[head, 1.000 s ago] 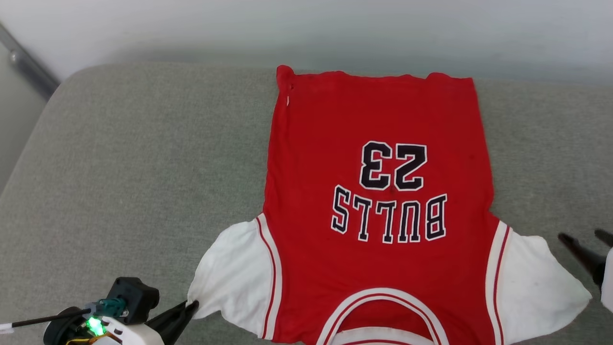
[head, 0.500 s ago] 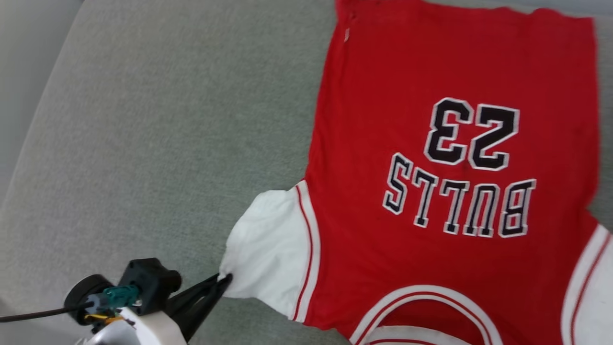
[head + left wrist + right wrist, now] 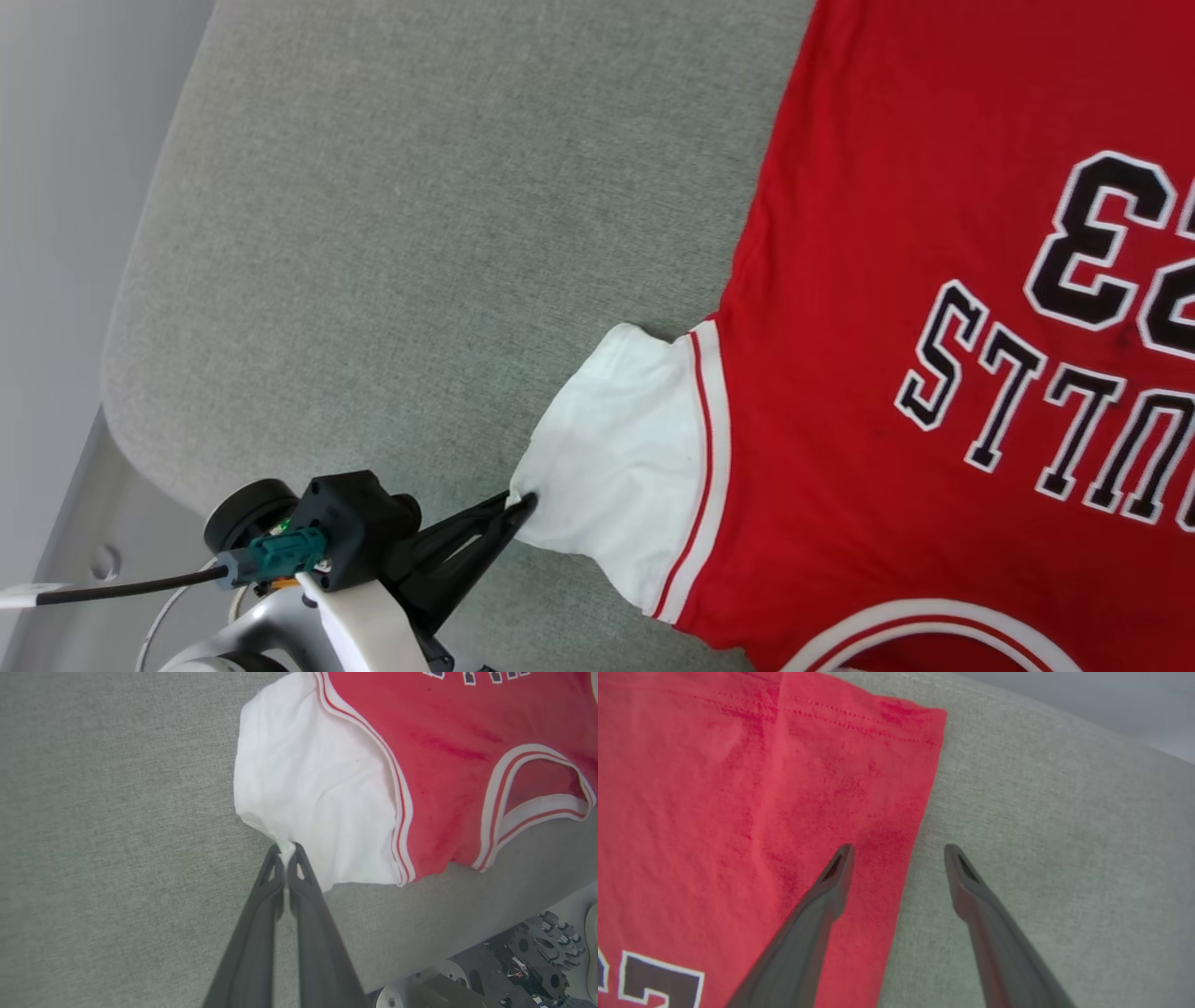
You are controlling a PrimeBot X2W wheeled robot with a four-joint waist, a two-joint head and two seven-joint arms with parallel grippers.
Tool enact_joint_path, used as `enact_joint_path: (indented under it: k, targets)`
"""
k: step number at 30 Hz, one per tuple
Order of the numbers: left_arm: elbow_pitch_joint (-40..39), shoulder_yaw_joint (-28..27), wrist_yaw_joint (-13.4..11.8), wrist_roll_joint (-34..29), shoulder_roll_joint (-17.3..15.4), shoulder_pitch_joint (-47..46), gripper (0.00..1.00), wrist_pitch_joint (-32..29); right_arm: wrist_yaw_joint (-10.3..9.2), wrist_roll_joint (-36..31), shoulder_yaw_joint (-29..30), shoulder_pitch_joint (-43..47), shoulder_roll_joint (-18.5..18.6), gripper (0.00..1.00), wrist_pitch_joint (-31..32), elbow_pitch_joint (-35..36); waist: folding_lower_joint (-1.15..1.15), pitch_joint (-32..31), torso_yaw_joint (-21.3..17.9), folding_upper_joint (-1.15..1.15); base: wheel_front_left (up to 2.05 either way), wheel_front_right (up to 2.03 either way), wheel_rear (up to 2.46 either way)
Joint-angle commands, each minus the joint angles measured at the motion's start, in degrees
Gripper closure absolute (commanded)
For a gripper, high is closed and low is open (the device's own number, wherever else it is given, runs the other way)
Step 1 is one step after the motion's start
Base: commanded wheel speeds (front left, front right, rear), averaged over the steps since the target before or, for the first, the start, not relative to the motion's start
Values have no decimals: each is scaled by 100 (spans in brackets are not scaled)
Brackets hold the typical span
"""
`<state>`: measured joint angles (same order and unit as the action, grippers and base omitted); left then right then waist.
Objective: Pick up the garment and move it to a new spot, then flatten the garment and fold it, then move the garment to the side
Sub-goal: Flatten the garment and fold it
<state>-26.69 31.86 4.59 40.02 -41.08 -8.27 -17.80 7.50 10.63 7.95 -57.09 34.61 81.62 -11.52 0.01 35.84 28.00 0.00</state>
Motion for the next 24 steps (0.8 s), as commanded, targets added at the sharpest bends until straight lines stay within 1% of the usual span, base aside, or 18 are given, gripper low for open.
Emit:
enact_joint_path:
  k: [1, 5, 9, 10, 11, 18, 20, 22, 24]
  targets:
    - [27, 40, 48, -20, 48, -60, 100, 44, -2, -71, 46, -129, -1, 0, 14, -42, -1, 185, 191, 0, 0, 0, 0]
    - [130, 93, 89, -58, 107, -165, 100, 106, -2, -204, 109, -162, -86, 0, 106, -160, -1, 278, 275, 0, 0, 0, 0]
    - [233, 139, 97, -105, 137, -218, 100, 161, -2, -294, 168, 19, -257, 0, 237, -284, -1, 329, 306, 0, 0, 0, 0]
    - [252, 150, 101, -100, 152, -238, 100, 177, -2, -310, 197, 74, -299, 69, 286, -306, -1, 336, 311, 0, 0, 0, 0]
    - [268, 155, 107, -99, 160, -257, 100, 193, -2, -325, 223, 127, -324, 100, 320, -305, -1, 340, 314, 0, 0, 0, 0]
    - [376, 168, 89, -117, 211, -295, 100, 251, -2, -414, 377, 316, -356, 100, 287, -163, -1, 222, 236, 0, 0, 0, 0]
    - [404, 133, 74, 66, 323, -249, 100, 303, -2, -391, 408, 398, -395, 100, 225, -153, -1, 104, 153, 0, 0, 0, 0]
    - [445, 108, 43, 12, 229, -250, 100, 265, -2, -397, 503, 499, -477, 100, 212, -160, -1, -22, 46, 0, 0, 0, 0]
    - [468, 93, 25, 23, 233, -239, 100, 269, -2, -415, 478, 587, -497, 100, 188, -153, -1, -101, -17, 0, 0, 0, 0]
